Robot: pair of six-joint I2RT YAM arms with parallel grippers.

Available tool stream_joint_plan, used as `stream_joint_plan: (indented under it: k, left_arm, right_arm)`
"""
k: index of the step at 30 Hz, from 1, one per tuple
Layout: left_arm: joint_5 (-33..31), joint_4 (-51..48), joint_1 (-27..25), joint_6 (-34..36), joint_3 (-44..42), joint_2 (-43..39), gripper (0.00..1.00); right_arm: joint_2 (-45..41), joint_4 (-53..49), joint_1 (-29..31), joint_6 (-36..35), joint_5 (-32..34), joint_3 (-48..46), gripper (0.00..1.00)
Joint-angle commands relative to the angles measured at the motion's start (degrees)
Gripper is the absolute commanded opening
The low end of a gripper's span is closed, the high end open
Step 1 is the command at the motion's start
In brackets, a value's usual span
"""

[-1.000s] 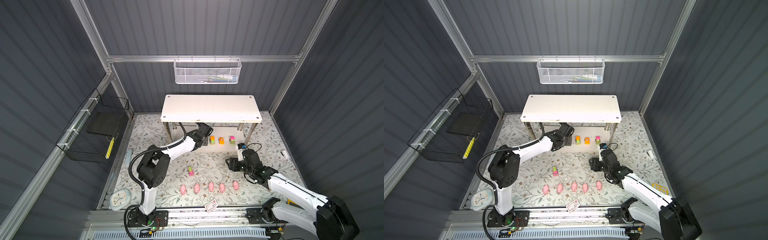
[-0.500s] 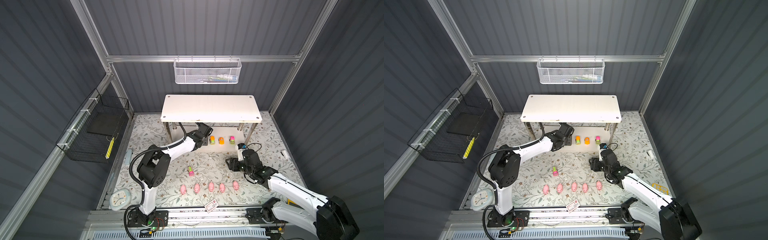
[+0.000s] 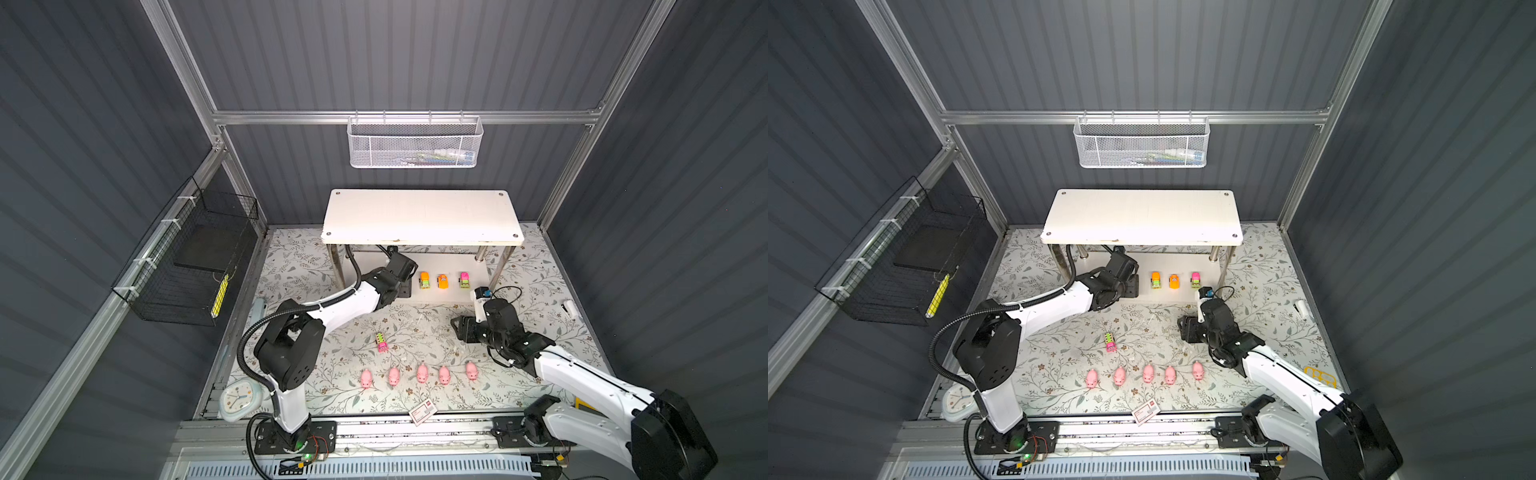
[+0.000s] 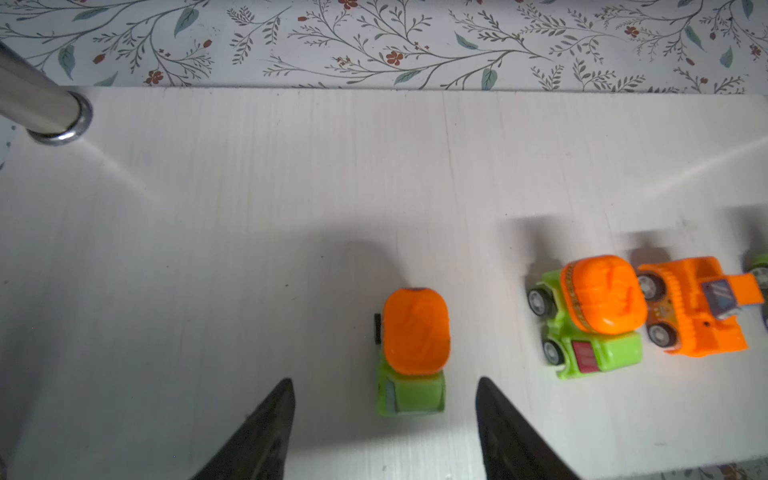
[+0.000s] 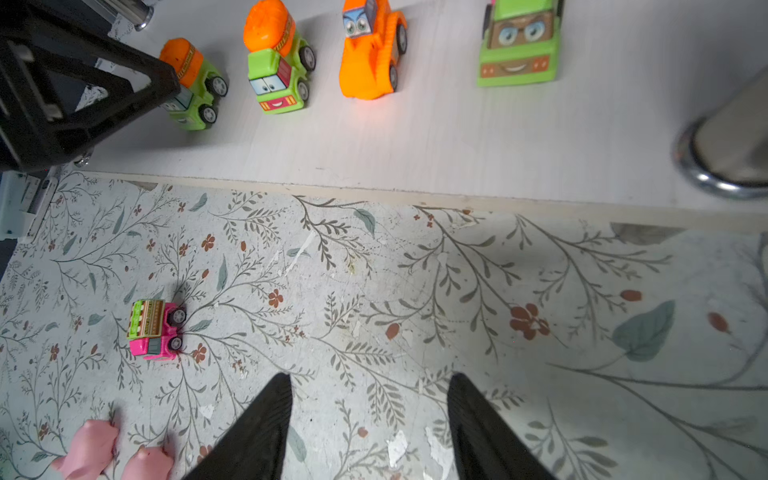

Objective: Place and organize the plastic toys onto the shelf
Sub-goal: 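Lower the truck onto the shelf beside the other trucks, open left gripper, then move the left gripper down to the pink-and-green toy car on the table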

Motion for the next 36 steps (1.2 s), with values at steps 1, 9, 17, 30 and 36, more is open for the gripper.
stream_joint_plan:
  k: [1,9,17,30,36]
  left_arm:
    - [-1.02,0.93,-1.24,-1.58,-2.07,-3.31,0.72]
    - [-10.24,-1.95,-7.59,-9.38,-7.1,-9.94,0.81]
    - [-16.21,-9.46,-10.28,-23.65,-16.81,-20.48,0.84]
    - [-5.72,-13.69,-11.21,-37.3,-27.09,-23.24,0.81]
    - [-3.12,-9.97,-11.87,-37.44,-27.91,-19.95,0.73]
  right_arm:
    - [0.6,-0.04,0.48,0.77,0.06,0.96,0.62]
    - [1.93,-0.96,0.59,0.29,-0.08,2.41,0.62]
    - [2.38,-0.98,0.78,0.28,-0.09,2.73,0.62]
    - [2.38,-2.19,1.69,0.06,0.01,3.71,0.62]
    - [2.32,-2.28,2.14,0.32,0.28,4.01,0.62]
